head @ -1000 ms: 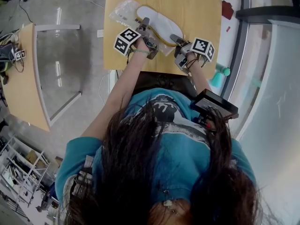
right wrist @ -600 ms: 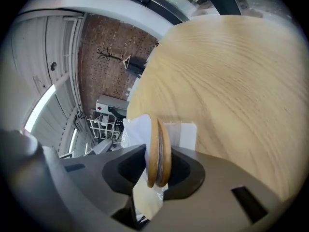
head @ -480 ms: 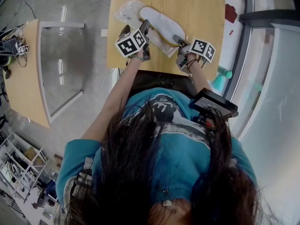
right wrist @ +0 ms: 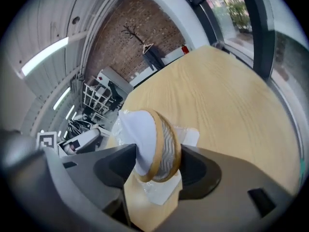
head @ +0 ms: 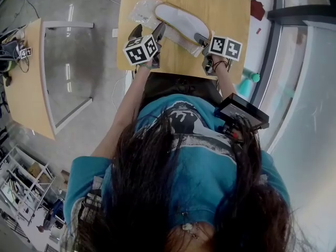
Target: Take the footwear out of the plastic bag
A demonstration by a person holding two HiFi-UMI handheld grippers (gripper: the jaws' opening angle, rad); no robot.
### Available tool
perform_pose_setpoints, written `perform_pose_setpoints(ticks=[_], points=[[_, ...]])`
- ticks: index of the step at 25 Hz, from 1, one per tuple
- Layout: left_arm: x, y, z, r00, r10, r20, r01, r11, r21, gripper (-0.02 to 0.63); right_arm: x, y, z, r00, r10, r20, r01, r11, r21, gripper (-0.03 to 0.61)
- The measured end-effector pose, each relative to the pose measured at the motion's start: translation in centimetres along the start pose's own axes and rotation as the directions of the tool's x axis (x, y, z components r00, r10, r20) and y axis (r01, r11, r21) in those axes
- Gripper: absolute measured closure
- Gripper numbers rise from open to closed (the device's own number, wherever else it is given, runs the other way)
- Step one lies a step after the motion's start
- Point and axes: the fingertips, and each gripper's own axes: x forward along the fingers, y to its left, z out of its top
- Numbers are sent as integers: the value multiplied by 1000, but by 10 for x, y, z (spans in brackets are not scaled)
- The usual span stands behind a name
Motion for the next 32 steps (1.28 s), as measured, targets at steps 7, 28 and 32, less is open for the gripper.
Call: perform_pose_setpoints(ticks=[7,28,32], points=[[-26,-18,7,997,-32,71,32,999,-3,215,-29,-20,22,980,-163,117,186,958,-218,333],[-100,-37,-22,989,-23,146,33,997,-67,231,-68,-25,39,939,-224,261,321,843,-432,333],[-100,-44,-16,985,-71,158,79,996,-41,265,-74,-10,33,947,-172,273,269,888,-374,334]])
